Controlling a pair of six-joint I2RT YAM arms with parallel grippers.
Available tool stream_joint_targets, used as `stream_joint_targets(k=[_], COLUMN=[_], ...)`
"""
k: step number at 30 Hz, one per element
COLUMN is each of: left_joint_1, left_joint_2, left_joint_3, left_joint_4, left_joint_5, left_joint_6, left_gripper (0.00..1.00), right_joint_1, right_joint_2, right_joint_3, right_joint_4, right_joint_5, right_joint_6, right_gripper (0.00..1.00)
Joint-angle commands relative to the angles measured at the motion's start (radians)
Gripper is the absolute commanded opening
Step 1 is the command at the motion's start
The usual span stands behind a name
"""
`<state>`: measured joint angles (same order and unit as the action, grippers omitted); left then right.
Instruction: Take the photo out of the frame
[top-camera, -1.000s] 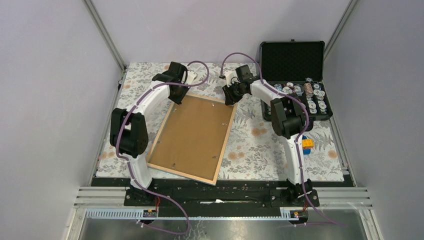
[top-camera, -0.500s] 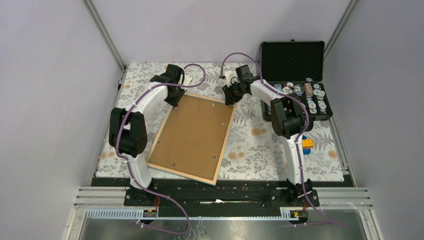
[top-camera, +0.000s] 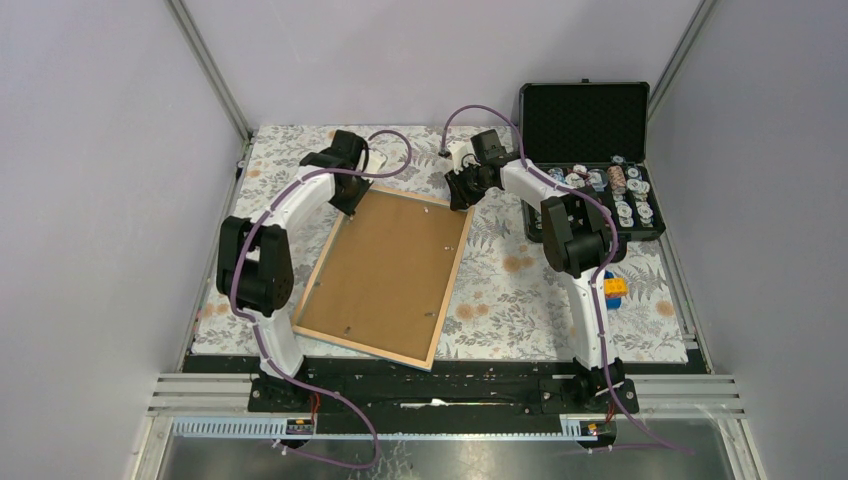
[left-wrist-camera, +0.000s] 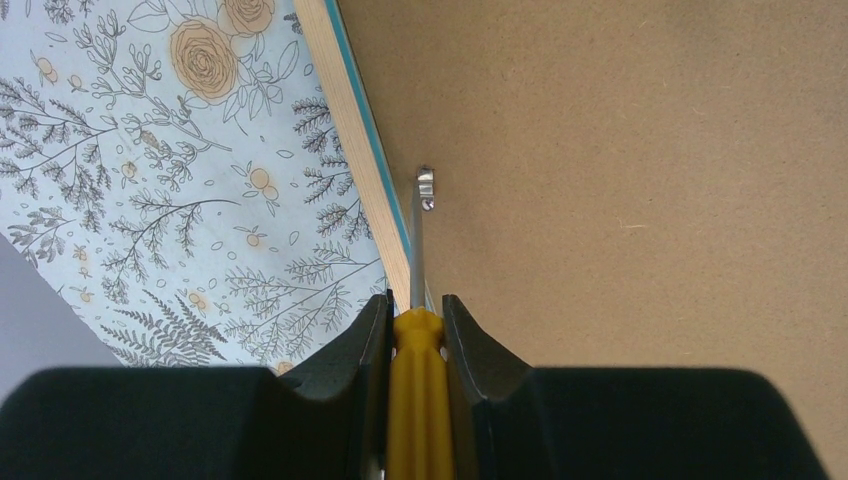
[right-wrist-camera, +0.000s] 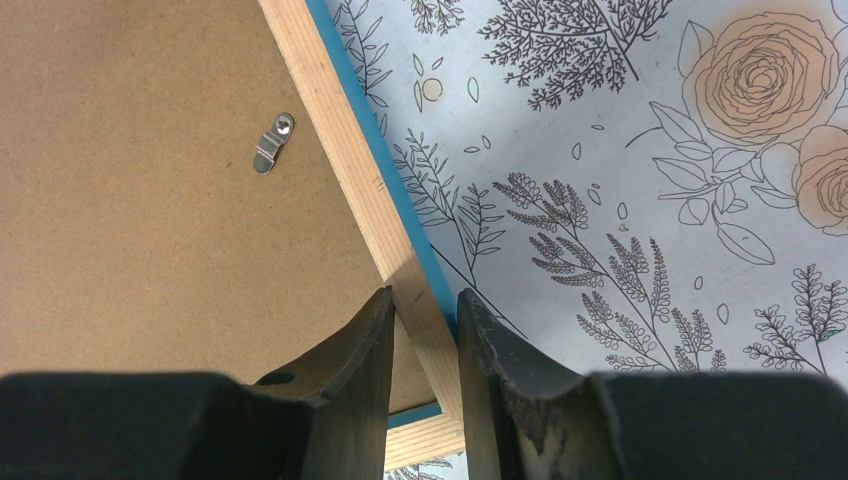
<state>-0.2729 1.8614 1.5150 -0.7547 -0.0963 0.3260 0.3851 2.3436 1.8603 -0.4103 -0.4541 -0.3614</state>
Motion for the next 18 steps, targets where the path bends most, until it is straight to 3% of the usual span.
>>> stream_joint_targets(k=[1,9,18], left_joint_1=[0.008,0.005,0.026], left_joint_2=[-0.037,-0.072,-0.08], left_joint_3=[-0.025,-0.051,0.012], left_joint_4=[-0.021,-0.062,-0.071], left_joint_5=[0.049,0.174,0.222], left_joint_6=[0.02,0.046,0.007], left_gripper=[0.0,0.0,0.0], right_joint_1=[-0.002,-0.003,-0.004], right_joint_2=[-0.009,0.01,0.026], right_joint_3=[-0.011,0.013,0.034], right_joint_4=[-0.074,-0.075,-0.073], right_joint_5=[0.039,0.068,0.115], right_joint_6=[0.016,0.032,0.052], right_gripper=[0.0,0.0,0.0])
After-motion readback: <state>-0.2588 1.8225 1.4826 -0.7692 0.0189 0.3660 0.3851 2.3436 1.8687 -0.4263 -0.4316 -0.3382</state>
